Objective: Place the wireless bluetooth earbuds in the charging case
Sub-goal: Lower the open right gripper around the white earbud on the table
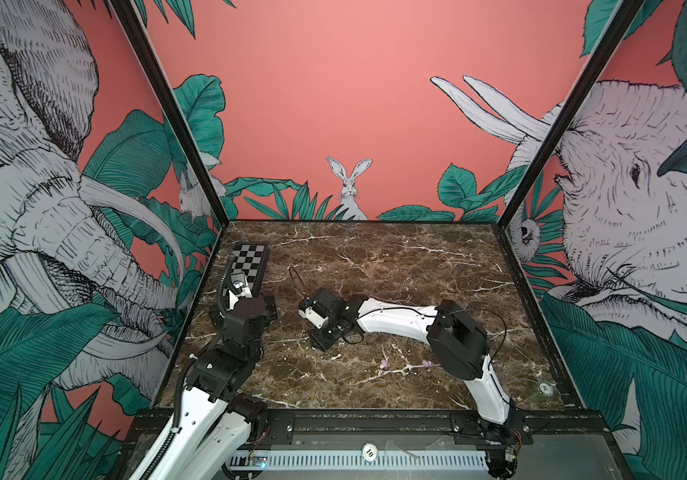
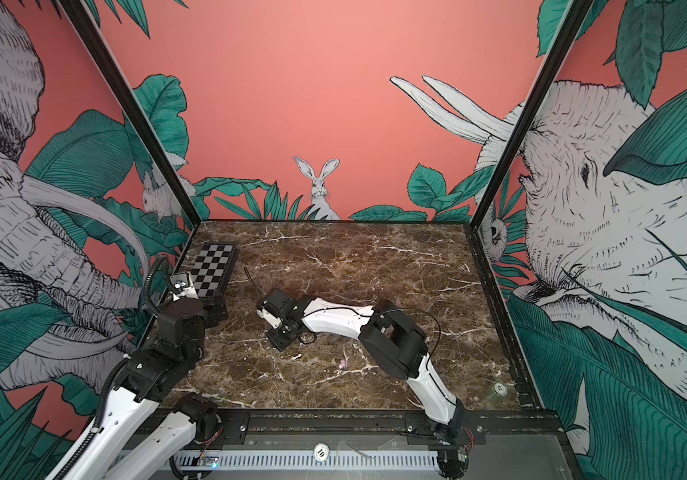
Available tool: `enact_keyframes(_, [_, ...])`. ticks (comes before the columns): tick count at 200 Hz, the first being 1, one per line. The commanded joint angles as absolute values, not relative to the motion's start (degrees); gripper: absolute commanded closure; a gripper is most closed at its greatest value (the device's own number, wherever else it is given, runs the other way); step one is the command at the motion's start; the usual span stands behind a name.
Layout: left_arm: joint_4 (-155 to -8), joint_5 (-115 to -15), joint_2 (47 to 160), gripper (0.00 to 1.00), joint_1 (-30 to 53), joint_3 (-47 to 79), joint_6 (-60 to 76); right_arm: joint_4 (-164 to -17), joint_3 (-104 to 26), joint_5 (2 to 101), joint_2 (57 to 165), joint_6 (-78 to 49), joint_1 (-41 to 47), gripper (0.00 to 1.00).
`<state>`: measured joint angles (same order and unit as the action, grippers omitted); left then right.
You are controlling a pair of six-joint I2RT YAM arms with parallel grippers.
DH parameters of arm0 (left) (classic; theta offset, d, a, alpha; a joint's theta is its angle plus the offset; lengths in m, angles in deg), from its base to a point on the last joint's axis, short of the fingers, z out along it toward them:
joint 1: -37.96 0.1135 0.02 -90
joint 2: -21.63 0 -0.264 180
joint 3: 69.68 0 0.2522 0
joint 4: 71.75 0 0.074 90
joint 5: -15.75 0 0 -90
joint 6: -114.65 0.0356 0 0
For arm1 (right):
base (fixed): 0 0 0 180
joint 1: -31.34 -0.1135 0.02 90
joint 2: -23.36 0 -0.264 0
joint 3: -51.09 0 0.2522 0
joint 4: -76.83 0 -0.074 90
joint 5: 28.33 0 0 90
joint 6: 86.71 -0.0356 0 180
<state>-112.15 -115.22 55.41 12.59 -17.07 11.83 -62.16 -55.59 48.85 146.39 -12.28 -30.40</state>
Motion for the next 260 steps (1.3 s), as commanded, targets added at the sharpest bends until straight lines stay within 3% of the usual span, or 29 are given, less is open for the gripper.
enact_keyframes(1, [-111.53, -115.3, 55.03, 0.01, 12.29, -17.52, 12.02, -60.85, -57.56, 49.44, 148.09, -11.32, -30.19, 0.56])
enact_keyframes(260, [-111.44, -114.95, 55.12, 0.01, 12.25, -17.51, 12.08, -61.81, -60.53, 44.37, 152.99, -14.38, -30.3, 0.73])
